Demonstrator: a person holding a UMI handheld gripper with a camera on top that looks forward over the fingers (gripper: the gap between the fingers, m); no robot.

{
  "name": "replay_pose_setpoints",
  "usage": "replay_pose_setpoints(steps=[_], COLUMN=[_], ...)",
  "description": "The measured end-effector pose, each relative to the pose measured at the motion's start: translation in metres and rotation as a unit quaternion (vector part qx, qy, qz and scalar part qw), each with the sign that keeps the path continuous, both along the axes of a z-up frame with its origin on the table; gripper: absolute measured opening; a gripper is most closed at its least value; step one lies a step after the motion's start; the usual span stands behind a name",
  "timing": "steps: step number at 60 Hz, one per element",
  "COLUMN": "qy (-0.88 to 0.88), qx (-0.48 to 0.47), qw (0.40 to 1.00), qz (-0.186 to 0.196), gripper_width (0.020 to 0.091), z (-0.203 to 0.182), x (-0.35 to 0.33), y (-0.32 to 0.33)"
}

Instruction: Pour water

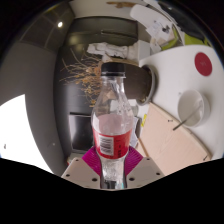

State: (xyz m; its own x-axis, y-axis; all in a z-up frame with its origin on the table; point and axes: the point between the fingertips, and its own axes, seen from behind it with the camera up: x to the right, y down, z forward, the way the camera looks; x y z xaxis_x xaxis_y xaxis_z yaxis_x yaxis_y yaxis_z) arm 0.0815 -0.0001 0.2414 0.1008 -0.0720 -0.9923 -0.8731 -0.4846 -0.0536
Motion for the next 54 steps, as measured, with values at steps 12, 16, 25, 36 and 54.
replay_pose_setpoints(steps=[12,16,25,36,54], qy=[-0.282,-0.353,-0.518,-0.632,-0.654], qx=[0.146,0.168,0.17,0.126,0.059], qw=[0.947,0.918,0.831,0.758,0.752], qz=[-0.045,-0.065,-0.11,-0.099,-0.055], gripper_width=[0.0247,0.0247,0.0248,0.0249,0.025], z=[0.07,0.082,0.062,-0.013,-0.144], x=[0.061,0.093,0.175,0.249,0.291], y=[0.012,0.013,0.03,0.039,0.048])
